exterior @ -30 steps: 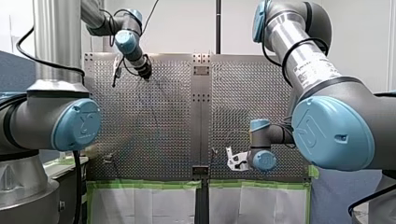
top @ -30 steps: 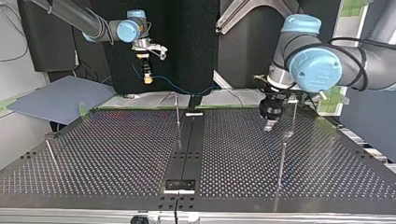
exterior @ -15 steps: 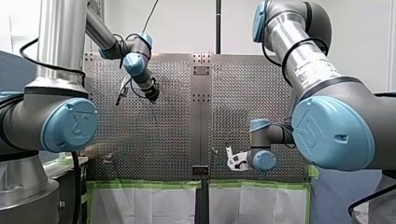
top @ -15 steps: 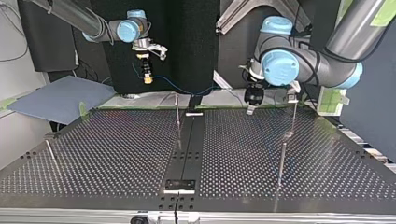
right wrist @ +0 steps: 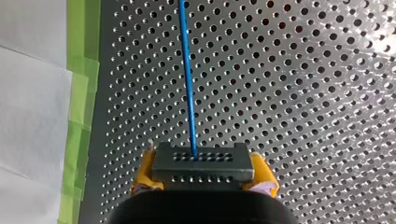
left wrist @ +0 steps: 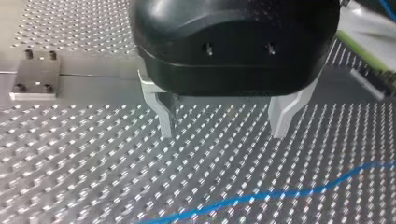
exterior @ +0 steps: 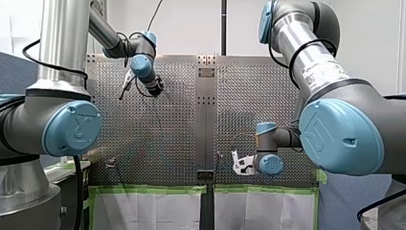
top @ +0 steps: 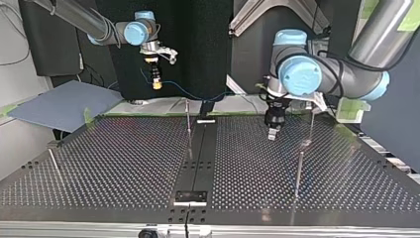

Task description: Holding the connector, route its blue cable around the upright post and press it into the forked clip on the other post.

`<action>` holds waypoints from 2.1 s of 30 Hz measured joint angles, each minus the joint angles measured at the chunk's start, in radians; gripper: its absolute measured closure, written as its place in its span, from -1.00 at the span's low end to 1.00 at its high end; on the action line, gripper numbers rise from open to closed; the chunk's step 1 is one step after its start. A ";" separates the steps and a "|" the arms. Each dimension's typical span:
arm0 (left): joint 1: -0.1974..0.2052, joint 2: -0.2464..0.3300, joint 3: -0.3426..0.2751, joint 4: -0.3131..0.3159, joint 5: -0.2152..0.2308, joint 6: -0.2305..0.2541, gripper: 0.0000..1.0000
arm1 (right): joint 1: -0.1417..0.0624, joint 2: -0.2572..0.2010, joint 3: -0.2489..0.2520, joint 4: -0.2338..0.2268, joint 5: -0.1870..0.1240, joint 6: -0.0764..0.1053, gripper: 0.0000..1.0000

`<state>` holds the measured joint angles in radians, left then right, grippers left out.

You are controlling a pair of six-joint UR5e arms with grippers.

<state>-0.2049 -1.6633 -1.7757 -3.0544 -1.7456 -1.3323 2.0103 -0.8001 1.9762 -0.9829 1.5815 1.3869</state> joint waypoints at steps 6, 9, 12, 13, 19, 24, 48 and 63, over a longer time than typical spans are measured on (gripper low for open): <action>0.010 0.000 0.021 0.050 -0.035 0.050 -1.00 | 0.000 0.000 -0.003 0.001 -0.001 0.000 1.00; 0.012 0.000 0.032 0.073 -0.055 0.067 -1.00 | 0.000 0.000 -0.003 0.003 0.000 0.000 1.00; 0.012 0.000 0.036 0.094 -0.071 0.072 -1.00 | 0.000 0.000 -0.003 0.005 0.000 0.000 1.00; 0.012 0.000 0.037 0.104 -0.076 0.073 -1.00 | 0.000 0.000 -0.003 0.005 0.000 -0.001 1.00; 0.012 0.000 0.037 0.150 -0.082 0.072 -1.00 | 0.000 0.000 -0.004 0.006 0.000 -0.001 1.00; 0.012 -0.001 0.035 0.191 -0.085 0.049 -1.00 | 0.000 0.000 -0.004 0.006 0.000 0.000 1.00; -0.020 -0.107 0.030 0.397 -0.178 0.112 -1.00 | 0.000 0.000 -0.004 0.006 0.000 0.000 1.00; -0.027 -0.089 0.030 0.513 -0.294 0.228 -1.00 | -0.001 0.000 -0.004 0.003 0.000 0.001 1.00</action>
<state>-0.2323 -1.7523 -1.7456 -2.5411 -2.0398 -1.1041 2.0089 -0.8001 1.9722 -0.9796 1.5817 1.3880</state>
